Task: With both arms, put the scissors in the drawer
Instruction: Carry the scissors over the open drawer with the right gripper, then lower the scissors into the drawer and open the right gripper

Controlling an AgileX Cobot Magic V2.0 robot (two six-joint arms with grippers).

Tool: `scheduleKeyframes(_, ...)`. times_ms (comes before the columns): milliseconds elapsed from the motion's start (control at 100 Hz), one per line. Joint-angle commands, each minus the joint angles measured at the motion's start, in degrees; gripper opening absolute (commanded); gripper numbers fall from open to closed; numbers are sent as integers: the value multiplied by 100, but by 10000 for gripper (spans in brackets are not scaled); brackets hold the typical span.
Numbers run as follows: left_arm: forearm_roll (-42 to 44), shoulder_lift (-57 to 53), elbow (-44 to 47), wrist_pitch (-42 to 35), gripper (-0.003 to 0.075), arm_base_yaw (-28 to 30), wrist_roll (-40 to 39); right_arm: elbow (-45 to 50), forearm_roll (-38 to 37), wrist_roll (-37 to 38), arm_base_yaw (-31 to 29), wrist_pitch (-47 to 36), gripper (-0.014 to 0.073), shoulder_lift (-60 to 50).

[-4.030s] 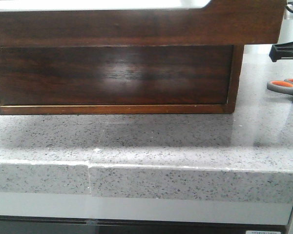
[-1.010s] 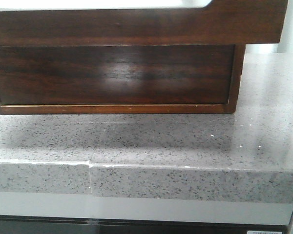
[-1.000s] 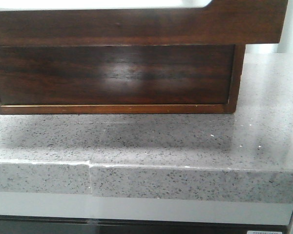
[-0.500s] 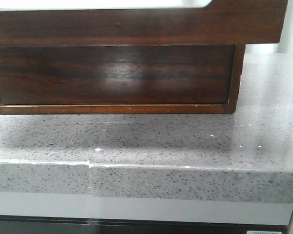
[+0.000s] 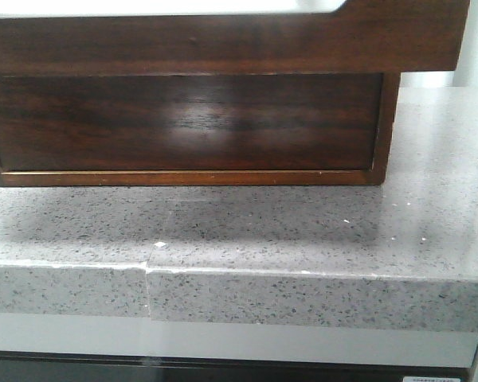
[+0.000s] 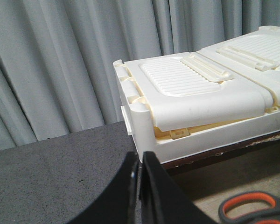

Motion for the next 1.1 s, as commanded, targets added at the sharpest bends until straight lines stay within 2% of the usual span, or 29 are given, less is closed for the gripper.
scheduleKeyframes(0, -64, 17, -182, 264, -19, -56, -11, -173, -149, 29, -22, -322, 316, -215)
scheduleKeyframes(240, -64, 7, -182, 217, -19, -56, -11, -173, -161, 29, -22, -136, 286, -240)
scheduleKeyframes(310, -64, 9, -182, 217, -19, -56, -11, -173, -161, 164, -10, -9, 206, -299)
scheduleKeyframes(460, -64, -17, -182, 176, -19, -56, -11, -173, -59, 532, -10, 14, -75, -548)
scheduleKeyframes(540, -64, -29, -182, 80, -19, -56, -11, -173, 207, 594, -10, 4, -41, -749)
scheduleKeyframes(760, -64, -29, -182, -63, -19, -56, -11, 512, 503, 700, -10, -452, -45, -1578)
scheduleKeyframes(900, -64, -29, -182, -30, -19, -56, -11, 1611, 489, 908, -10, -1373, -45, -2438)
scheduleKeyframes(1090, -64, -29, -117, 38, -19, -56, -11, 3637, 323, 1212, -10, -2951, -45, -3912)
